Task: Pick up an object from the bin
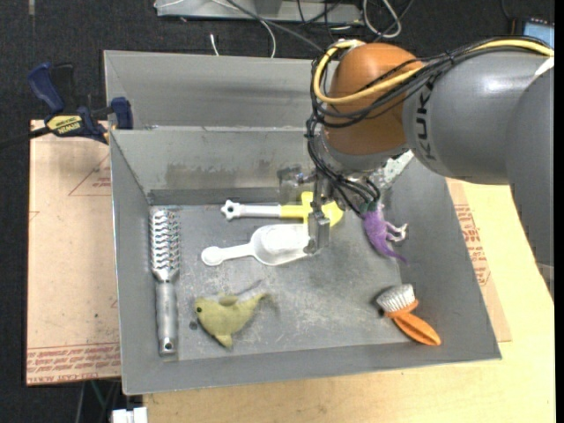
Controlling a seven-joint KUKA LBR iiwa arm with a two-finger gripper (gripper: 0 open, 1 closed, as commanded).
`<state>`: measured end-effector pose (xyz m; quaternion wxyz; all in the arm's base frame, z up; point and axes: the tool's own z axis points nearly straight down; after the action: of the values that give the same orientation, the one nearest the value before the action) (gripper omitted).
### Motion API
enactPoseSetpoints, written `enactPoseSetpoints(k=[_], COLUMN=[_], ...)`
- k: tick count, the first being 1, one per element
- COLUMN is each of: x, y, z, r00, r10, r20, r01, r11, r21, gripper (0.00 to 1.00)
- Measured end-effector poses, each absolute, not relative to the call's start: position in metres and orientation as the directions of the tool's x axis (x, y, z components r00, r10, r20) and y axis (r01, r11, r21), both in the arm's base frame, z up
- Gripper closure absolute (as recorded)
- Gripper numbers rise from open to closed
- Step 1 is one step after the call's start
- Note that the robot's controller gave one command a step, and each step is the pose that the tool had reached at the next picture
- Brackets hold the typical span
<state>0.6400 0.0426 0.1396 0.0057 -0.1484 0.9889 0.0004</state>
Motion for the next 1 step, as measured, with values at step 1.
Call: enactPoseSetpoints(k=[1], x=[0.6418], y=[0.0538], z=[0.0739], r00=[-0.965], r10=[-0.260], r20=[0.001], r01=[-0.260], r11=[0.965], r21=[0.007], gripper=[0.00])
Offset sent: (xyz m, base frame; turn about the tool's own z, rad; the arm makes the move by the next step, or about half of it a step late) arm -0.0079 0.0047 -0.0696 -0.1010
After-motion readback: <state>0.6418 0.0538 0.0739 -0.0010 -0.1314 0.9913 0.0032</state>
